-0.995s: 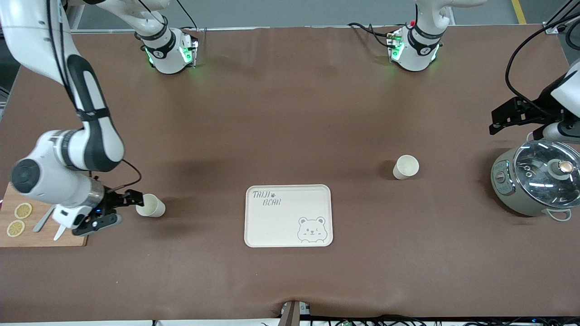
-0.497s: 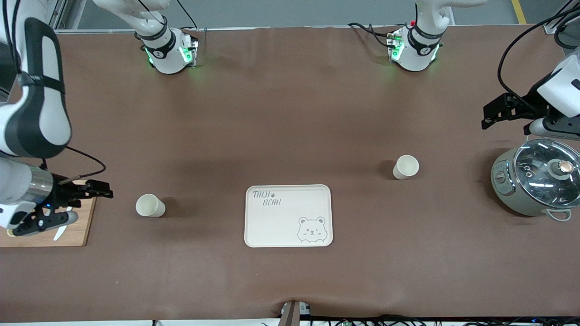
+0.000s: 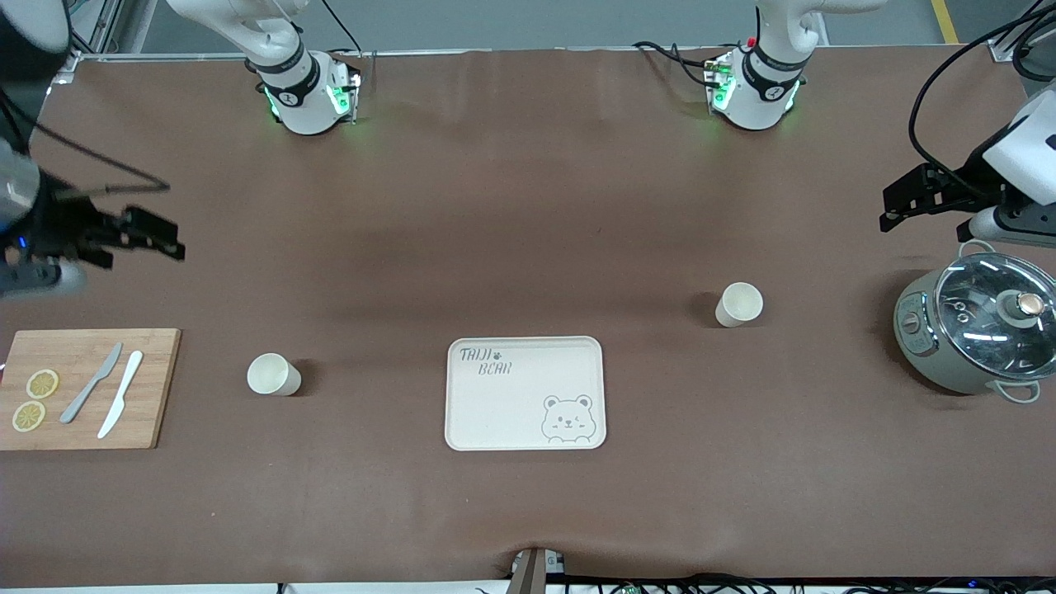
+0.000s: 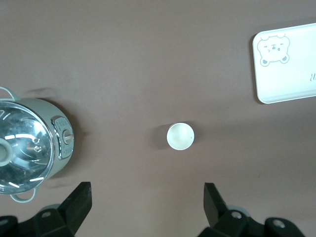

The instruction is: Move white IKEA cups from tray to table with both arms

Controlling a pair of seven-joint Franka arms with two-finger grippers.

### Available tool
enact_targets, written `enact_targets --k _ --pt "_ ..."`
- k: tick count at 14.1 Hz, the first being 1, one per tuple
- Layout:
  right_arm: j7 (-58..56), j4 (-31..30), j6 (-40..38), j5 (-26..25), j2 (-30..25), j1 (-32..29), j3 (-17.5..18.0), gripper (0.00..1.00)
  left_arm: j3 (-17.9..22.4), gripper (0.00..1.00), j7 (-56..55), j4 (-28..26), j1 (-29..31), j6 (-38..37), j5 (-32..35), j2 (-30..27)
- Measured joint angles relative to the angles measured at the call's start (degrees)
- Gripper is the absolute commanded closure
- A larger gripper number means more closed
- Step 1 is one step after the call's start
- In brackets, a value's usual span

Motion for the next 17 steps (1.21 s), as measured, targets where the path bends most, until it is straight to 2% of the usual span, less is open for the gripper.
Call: enact_targets --k 3,7,12,17 --pt "1.2 -8.2 2.2 -0.4 -7.9 0.0 -0.3 0.0 0.0 0.0 0.8 0.0 0.0 0.0 0.0 -0.1" --pt "1.2 -19.2 9.2 -0.5 -13.6 -1.0 -0.9 0.0 0.1 0.0 0.9 0.0 0.0 0.0 0.0 -0.1" --pt "0.8 -21.0 9.7 -0.8 -14.6 -3.0 -1.0 0.0 0.1 0.0 0.9 -0.1 0.1 0.0 0.0 -0.1" --pt "0.8 -19.6 10.2 -3.9 -14.8 -3.3 -1.1 0.0 0.1 0.0 0.9 -0.2 0.1 0.0 0.0 -0.1"
